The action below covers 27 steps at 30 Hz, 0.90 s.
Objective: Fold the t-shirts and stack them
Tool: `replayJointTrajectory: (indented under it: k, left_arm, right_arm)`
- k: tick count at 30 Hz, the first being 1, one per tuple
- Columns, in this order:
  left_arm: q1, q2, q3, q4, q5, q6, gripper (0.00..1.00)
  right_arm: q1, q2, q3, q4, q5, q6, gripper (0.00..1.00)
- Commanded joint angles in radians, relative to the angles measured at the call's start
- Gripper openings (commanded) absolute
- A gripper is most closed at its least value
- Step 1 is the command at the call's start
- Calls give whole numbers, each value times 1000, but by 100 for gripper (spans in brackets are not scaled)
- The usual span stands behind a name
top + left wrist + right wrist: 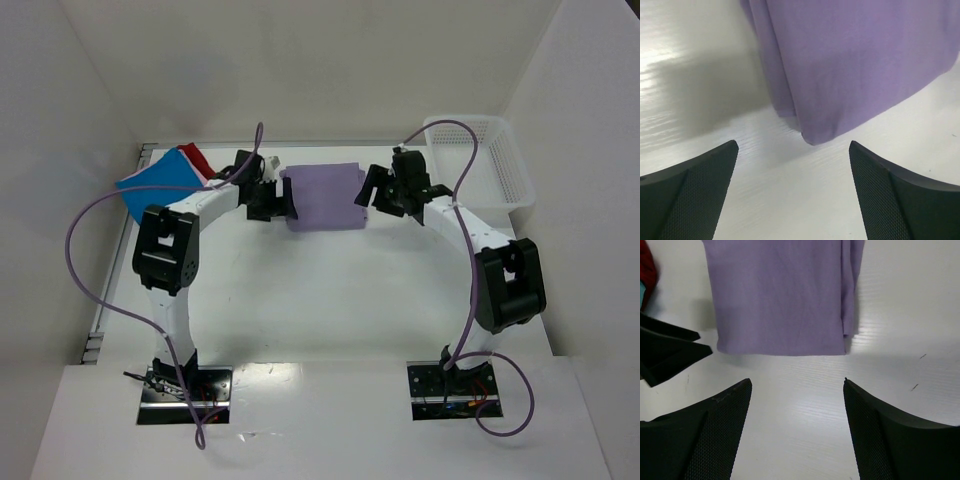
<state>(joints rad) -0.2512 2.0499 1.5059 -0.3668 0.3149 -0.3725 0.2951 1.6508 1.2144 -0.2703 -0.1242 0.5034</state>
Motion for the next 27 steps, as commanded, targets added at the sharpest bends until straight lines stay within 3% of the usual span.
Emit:
replayJointTrajectory:
  k: [1,7,17,25,27]
  left_arm:
    - [6,-62,19,12,-23,4,99]
    - [26,50,109,71,91,-28,99]
    - [70,122,160,134,102,-57,99]
    - [79,3,149,126,-6,-5,99]
    - [79,-17,149,126,-29,4,99]
  right_arm:
    - [-42,-1,45,23,-2,-34,80]
    - [-42,98,178,-18,-2,-117,80]
    - [-42,218,336,-76,-2,-151,80]
    - [-53,205,369,-119,110,-172,100]
    - [-83,179,349,-119,110,-172,100]
